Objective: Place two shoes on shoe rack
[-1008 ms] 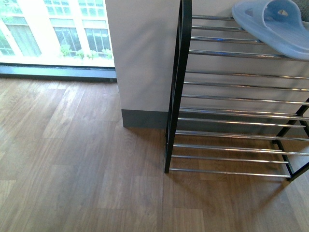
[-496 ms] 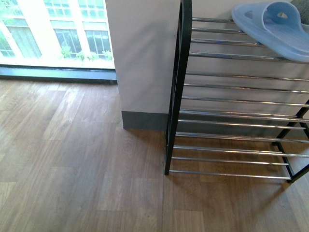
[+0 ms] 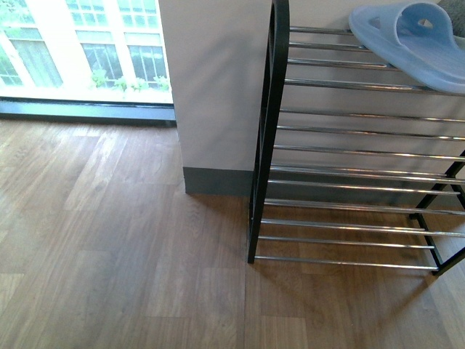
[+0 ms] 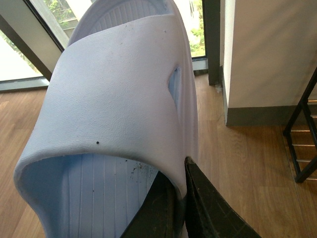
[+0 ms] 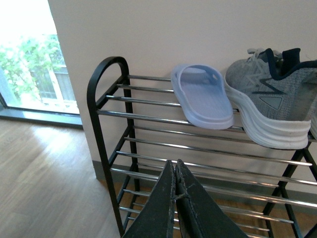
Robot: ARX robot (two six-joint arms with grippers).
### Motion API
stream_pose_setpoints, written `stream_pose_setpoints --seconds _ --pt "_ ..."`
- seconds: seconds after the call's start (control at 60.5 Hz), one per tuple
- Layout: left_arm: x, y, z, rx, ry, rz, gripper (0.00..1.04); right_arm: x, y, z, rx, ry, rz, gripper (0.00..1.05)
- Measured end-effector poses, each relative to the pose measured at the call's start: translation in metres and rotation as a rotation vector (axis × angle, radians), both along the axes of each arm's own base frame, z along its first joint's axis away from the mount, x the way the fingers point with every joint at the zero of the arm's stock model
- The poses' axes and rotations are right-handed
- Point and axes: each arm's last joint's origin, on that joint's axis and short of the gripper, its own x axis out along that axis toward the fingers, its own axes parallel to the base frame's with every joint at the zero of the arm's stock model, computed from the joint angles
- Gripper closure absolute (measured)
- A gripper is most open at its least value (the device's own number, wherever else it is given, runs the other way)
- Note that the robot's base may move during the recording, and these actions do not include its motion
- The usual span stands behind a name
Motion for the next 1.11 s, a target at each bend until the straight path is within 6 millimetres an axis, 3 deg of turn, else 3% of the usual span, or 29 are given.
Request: stream_pose_setpoints --seconds 1.107 --pt "0.0 0.0 0.0 0.0 0.0 0.0 1.03 -0.031 0.0 -0.003 0.0 -0.022 0.002 1.03"
